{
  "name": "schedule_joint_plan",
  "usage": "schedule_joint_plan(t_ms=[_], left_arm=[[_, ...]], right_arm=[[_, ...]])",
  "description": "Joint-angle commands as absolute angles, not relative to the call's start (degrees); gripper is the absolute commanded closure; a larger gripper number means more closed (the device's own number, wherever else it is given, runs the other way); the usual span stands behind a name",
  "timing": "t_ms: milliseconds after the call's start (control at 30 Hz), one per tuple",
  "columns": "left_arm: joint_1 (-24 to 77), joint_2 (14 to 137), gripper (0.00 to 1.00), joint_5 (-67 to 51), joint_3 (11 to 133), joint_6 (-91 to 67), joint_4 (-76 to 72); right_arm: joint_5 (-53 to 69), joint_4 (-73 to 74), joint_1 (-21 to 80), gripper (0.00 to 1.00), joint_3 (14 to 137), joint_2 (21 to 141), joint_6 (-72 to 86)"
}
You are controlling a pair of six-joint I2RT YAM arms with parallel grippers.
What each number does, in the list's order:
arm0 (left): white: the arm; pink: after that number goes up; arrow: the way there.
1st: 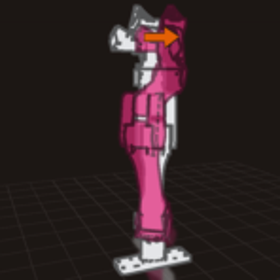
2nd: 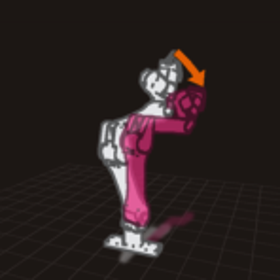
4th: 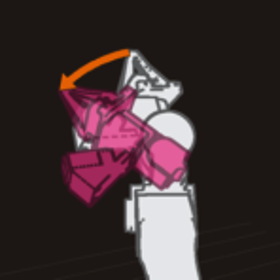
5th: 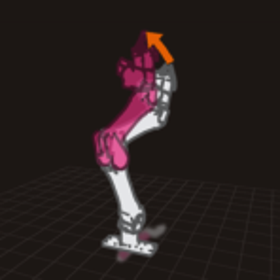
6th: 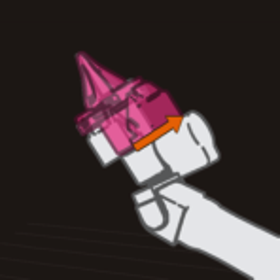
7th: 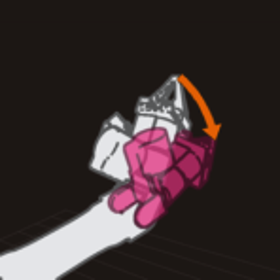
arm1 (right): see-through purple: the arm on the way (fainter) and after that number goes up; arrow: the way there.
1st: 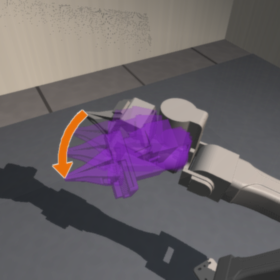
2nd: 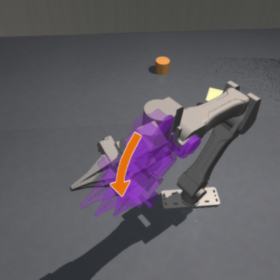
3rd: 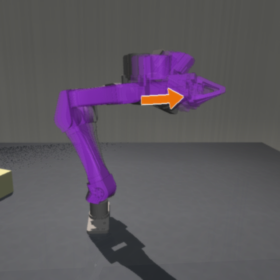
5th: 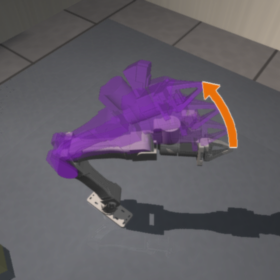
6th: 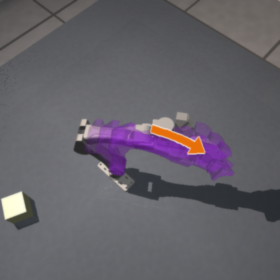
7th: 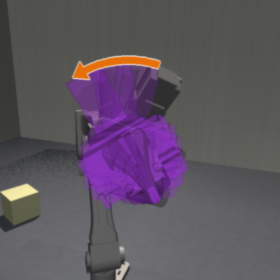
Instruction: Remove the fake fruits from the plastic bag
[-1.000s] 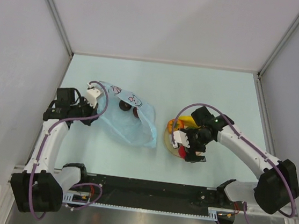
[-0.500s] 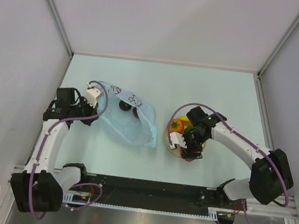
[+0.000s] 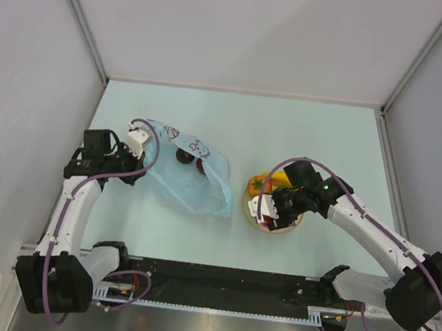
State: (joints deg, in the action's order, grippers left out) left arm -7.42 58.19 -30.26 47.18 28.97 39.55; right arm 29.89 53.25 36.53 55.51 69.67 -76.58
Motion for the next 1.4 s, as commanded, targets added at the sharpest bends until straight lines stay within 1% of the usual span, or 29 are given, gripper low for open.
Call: schedule_joint_plan(t_ms=[0,67,167,300,400,633,733,833,900,1067,1133,1167,1233,1267,1333,1367], left_arm=[[-7.73,58.18,1.00,-32.08,48.60,28.04,37.80],[-7.73,58.27,1.00,-32.08,48.52,27.86,37.79],[-7.73,58.45,1.00,-31.99,49.04,27.68,38.23],[-7.73,58.88,1.00,-31.82,49.22,27.95,38.58],[-7.73,59.32,1.00,-31.73,49.22,26.99,38.32],[-7.82,60.64,1.00,-31.46,49.66,25.67,39.64],[-7.82,60.73,1.00,-31.46,49.75,25.58,40.17],[-8.00,60.82,1.00,-31.29,50.01,25.66,41.30],[-8.09,60.73,1.00,-31.38,49.92,25.66,41.40],[-8.09,61.26,1.00,-31.82,49.66,25.14,40.78],[-8.00,61.61,1.00,-31.90,49.83,25.05,40.52],[-8.09,61.79,0.99,-31.82,49.83,25.14,40.34],[-8.09,62.05,1.00,-31.99,50.01,25.14,40.08],[-8.00,62.14,1.00,-32.08,50.01,25.05,39.99],[-8.09,62.14,1.00,-32.43,49.83,24.96,39.73],[-8.09,62.14,1.00,-32.78,49.83,24.79,39.81]], right_arm=[[33.22,41.71,36.82,0.56,50.30,65.75,-75.85],[33.31,33.72,37.44,0.57,45.82,63.99,-74.89],[34.19,27.80,37.44,0.57,43.51,62.93,-74.62],[35.50,25.76,37.44,0.58,41.49,62.32,-75.67],[35.77,24.09,37.70,0.57,40.08,61.53,-76.03],[35.86,16.45,38.50,0.55,31.57,58.54,-77.08],[34.63,12.32,38.93,0.55,28.75,58.62,-76.55],[32.17,7.50,40.07,0.57,26.03,58.97,-75.59],[30.94,3.45,40.43,0.55,24.70,59.06,-74.36],[29.01,0.53,41.66,0.53,23.03,59.76,-73.39],[28.57,0.62,41.66,0.50,23.03,59.59,-73.04],[28.30,0.53,41.66,0.39,22.94,59.42,-72.78],[27.86,1.05,41.66,0.30,22.94,58.80,-72.16],[27.69,1.23,41.57,0.22,22.94,57.41,-71.38],[28.38,1.58,41.40,0.16,22.94,55.29,-71.10],[28.56,1.32,41.40,0.11,22.94,52.24,-70.58]])
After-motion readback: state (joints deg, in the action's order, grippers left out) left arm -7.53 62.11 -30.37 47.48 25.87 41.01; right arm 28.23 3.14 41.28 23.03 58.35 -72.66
